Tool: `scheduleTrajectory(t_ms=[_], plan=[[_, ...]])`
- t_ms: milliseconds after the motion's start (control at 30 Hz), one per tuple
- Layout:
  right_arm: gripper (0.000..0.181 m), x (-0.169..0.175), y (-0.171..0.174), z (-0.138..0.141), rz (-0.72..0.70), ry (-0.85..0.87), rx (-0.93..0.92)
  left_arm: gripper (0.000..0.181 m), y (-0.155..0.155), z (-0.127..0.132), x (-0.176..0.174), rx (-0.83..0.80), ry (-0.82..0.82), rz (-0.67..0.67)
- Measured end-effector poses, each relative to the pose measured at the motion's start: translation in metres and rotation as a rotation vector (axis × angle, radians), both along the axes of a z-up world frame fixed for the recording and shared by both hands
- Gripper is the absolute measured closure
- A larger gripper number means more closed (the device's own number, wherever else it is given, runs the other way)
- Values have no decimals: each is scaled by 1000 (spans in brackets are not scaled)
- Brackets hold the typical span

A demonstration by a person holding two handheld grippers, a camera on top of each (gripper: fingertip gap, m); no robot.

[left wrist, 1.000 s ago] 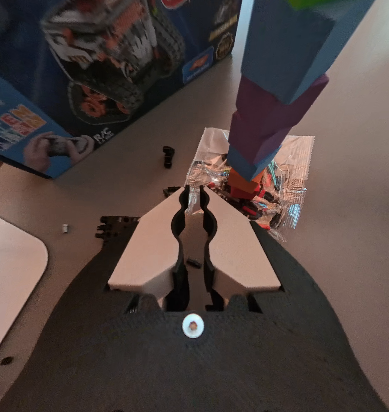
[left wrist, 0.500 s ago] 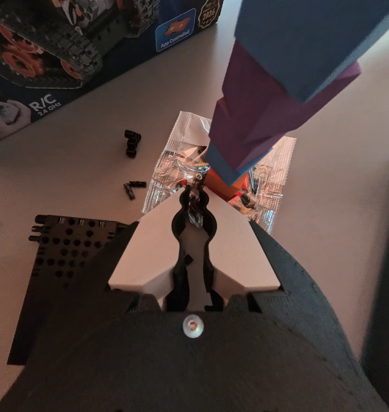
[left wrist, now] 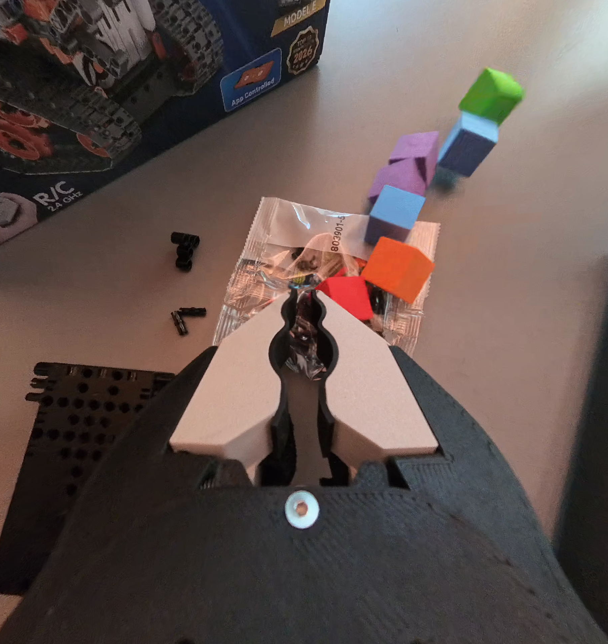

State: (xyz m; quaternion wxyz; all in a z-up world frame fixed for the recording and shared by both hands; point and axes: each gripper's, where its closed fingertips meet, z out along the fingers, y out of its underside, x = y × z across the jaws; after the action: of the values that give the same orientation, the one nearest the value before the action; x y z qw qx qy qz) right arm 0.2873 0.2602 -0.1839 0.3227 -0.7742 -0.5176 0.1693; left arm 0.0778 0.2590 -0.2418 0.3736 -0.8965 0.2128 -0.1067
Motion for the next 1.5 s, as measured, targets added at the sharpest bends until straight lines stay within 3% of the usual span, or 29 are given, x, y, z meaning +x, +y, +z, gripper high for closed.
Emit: scheduleTrajectory(t_ms=[200, 400, 633, 867, 1033, 1167, 1500], plan=[[137, 41, 20, -4, -91, 27, -11, 175, 2, 6, -3, 31, 15, 0], [132, 7, 27, -35, 1, -72, 15, 174, 4, 28, -19, 113, 12, 36], [138, -24, 55, -59, -81, -33, -67, 174, 2, 67, -56, 226, -34, 122], [152, -32, 63, -62, -132, 85, -177, 174, 2, 68, -66, 227, -47, 139], [139, -28, 61, -66, -136, 35, -163, 174, 0, 78, -82, 253, -65, 176], [138, -21, 67, -67, -176, -38, -103, 174, -3, 84, -95, 265, -82, 208], [154, -31, 57, -75, -155, 9, -176, 174, -8, 89, -124, 273, -105, 268]])
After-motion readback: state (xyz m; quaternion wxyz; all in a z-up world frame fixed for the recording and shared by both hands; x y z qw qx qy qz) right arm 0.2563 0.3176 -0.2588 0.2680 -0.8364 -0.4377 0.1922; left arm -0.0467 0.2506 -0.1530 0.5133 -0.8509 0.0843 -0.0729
